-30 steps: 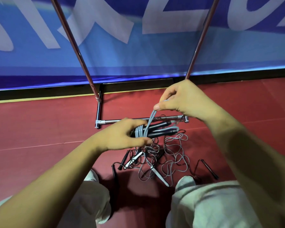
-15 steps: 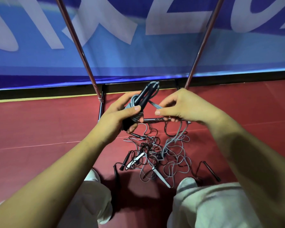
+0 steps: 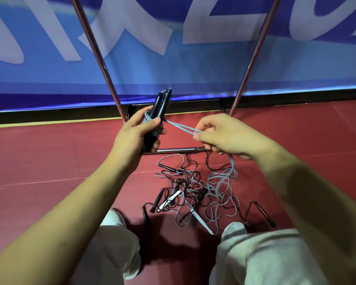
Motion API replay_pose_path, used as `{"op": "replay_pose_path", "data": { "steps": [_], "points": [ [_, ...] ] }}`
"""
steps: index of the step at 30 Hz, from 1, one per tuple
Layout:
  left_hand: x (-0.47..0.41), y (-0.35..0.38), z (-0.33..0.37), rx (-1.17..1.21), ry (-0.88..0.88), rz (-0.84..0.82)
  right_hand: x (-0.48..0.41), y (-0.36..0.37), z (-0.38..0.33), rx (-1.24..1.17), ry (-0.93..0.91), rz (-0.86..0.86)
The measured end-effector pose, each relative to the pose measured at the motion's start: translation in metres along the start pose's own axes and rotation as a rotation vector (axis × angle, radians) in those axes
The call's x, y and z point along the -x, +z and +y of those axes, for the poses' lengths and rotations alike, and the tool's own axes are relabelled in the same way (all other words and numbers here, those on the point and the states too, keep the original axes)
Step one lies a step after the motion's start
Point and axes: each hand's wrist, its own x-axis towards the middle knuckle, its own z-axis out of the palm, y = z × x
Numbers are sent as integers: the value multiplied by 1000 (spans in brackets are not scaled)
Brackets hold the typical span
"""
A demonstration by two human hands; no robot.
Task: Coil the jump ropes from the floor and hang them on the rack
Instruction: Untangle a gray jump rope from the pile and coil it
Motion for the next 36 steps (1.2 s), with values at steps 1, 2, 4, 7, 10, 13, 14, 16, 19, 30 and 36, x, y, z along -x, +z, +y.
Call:
{"op": "replay_pose_path", "data": {
  "steps": [1, 2, 4, 7, 10, 13, 14, 16, 19, 30, 36],
  "points": [
    [0, 0, 0, -45, 2, 23, 1, 0, -2, 4, -11, -7],
    [-1, -1, -1, -83, -6, 41, 3, 0, -4, 2, -23, -15],
    [-3, -2, -4, -207, -9, 56, 6, 2, -8, -3, -51, -37],
    [-6, -8, -14, -745, 132, 4, 10, 7, -11, 114, -116, -51],
    [-3, -12, -21, -1160, 187, -99, 12, 13, -14, 245, -166, -61],
    [4, -6, -24, -1277, 174, -280, 11, 17, -14, 298, -198, -35],
    [7, -3, -25, -1307, 168, -341, 11, 18, -14, 313, -209, -21],
    [13, 4, -26, -1333, 137, -415, 11, 16, -15, 327, -224, -2],
    [20, 11, -26, -1243, 147, -509, 11, 10, -13, 318, -240, 24],
    [27, 10, -15, -260, 68, -664, -3, -14, 4, -6, -107, 47],
    [11, 8, -10, 58, 77, -404, -1, -8, 3, 40, -65, -32]
  ]
}}
